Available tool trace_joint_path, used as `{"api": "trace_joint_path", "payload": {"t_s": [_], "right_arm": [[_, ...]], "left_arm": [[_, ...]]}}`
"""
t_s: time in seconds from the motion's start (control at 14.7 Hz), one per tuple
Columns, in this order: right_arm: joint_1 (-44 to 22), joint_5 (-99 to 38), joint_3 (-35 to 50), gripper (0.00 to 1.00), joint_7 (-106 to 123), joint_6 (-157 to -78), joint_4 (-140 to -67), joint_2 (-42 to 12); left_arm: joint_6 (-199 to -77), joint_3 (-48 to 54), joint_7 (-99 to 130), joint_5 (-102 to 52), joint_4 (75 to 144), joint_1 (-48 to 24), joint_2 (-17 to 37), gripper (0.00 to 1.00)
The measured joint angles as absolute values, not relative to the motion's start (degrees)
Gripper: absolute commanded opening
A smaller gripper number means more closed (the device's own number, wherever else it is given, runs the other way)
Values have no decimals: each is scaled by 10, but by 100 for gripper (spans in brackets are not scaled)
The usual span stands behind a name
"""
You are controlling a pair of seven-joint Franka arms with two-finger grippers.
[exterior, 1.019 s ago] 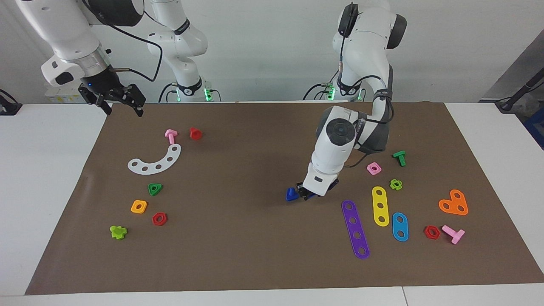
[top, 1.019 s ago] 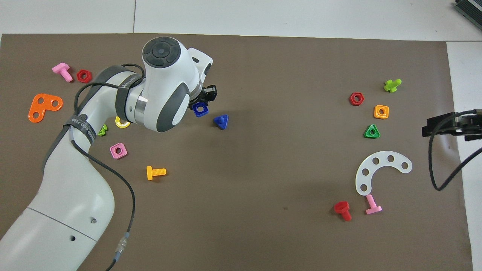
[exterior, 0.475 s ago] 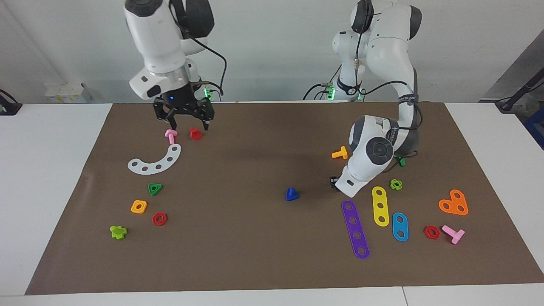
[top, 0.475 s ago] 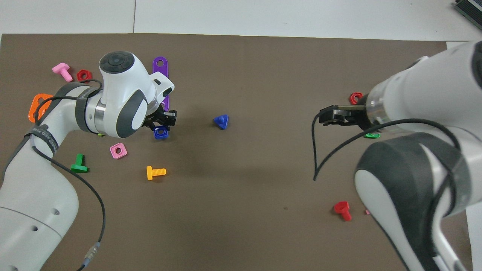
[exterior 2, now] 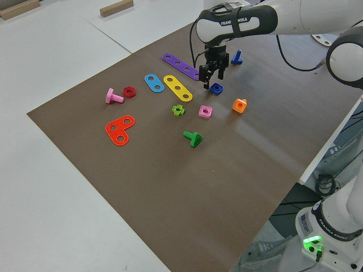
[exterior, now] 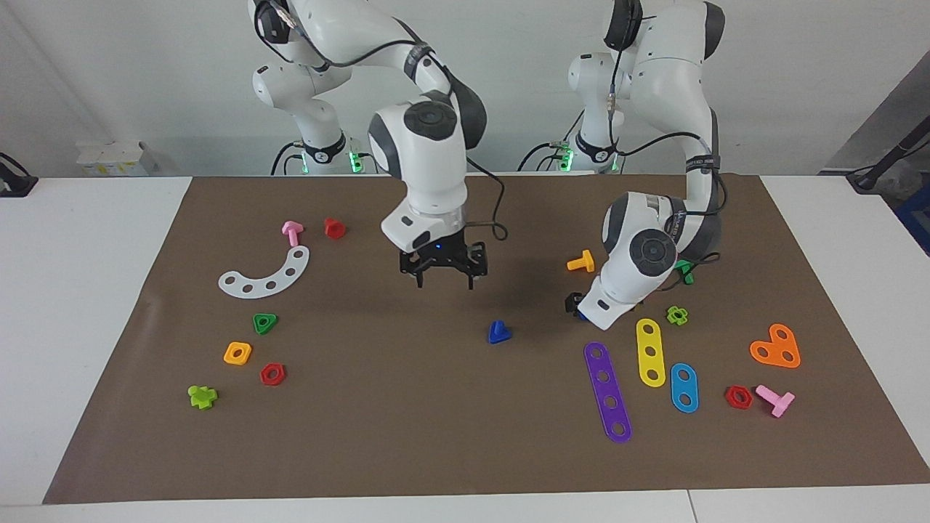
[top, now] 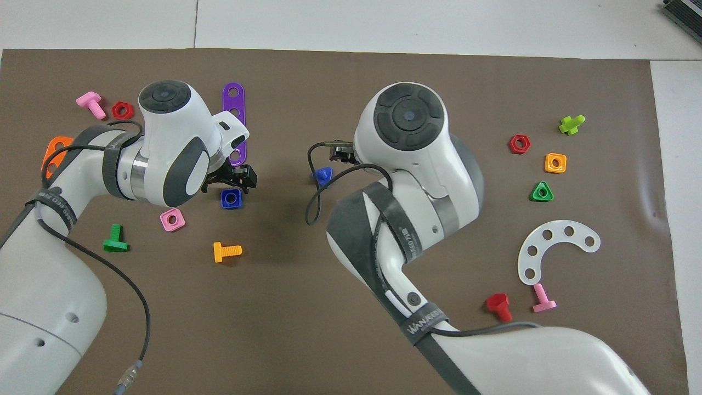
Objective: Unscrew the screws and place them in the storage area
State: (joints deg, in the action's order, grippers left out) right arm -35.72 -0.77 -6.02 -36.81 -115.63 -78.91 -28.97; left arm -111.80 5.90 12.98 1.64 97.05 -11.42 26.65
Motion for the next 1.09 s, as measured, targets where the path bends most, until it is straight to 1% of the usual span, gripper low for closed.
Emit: {"api": "trace_joint_path", "payload": {"t_s": [0.2,0.34,0.41,0.54,0.75,0.88,1.09], "right_arm": [[-383,-8,-60,100,-389,-1201,-736,-374],[-389,-8,-60,98,-390,-1221,-725,-402],[-392,-8,-60,95,-390,-1234,-723,-408],[-396,-8,-60,86,-390,-1254,-725,-413],[-399,-8,-60,62,-388,-1272,-736,-415],[-401,-8,-60,61,-385,-1287,-750,-416],[-402,-8,-60,57,-384,-1310,-773,-417]], "left_arm": [[-1107,57,114,19,963,-88,234,100],[-1064,56,74,19,961,-54,195,100],[-1037,55,50,19,961,-37,174,100],[-985,54,7,19,961,-3,135,100],[-922,53,-34,19,961,32,93,100],[-891,52,-36,19,961,35,69,100],[-858,51,-36,19,961,35,27,100]]}}
